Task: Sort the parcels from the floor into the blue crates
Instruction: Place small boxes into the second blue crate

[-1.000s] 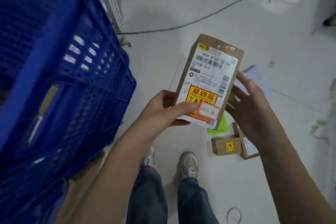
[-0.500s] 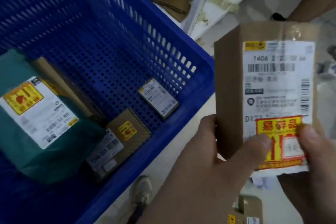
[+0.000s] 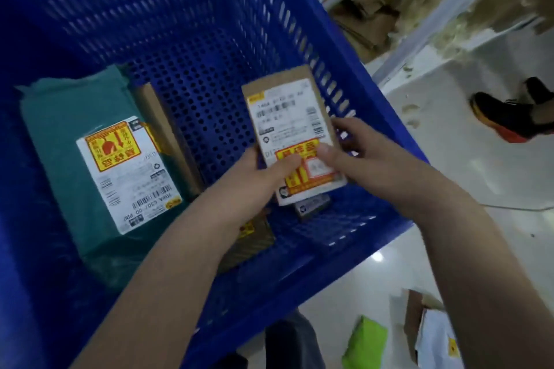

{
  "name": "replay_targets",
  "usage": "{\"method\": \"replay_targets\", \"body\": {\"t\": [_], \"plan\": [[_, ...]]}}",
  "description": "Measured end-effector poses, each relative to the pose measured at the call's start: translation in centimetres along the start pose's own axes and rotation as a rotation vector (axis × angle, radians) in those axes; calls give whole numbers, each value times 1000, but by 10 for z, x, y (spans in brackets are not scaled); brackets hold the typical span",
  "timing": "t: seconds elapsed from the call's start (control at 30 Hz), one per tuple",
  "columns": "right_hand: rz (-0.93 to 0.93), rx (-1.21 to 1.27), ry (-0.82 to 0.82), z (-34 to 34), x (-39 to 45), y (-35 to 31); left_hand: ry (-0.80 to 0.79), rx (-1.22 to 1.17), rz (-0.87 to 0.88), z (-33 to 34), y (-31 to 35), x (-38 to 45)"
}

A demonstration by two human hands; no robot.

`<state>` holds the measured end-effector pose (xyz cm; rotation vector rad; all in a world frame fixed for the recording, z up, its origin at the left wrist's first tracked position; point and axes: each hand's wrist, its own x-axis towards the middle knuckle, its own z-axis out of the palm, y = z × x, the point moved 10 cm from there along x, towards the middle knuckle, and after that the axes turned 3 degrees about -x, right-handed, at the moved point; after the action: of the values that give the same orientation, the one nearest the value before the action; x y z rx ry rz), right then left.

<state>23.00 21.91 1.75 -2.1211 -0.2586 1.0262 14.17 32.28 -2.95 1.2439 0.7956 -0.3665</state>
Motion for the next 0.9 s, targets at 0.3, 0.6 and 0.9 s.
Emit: {"method": "replay_targets", "body": {"t": [0.3,0.6,0.9], "plan": [[303,-637,-264,35,90,76,-8,45,-251,35,-88,86],[411,-960,-152,38,108,120,-6,41,-217,60,-114,116],[354,-1236,-198,41,112,110,-83,186,-339,64,-111,113]]}}
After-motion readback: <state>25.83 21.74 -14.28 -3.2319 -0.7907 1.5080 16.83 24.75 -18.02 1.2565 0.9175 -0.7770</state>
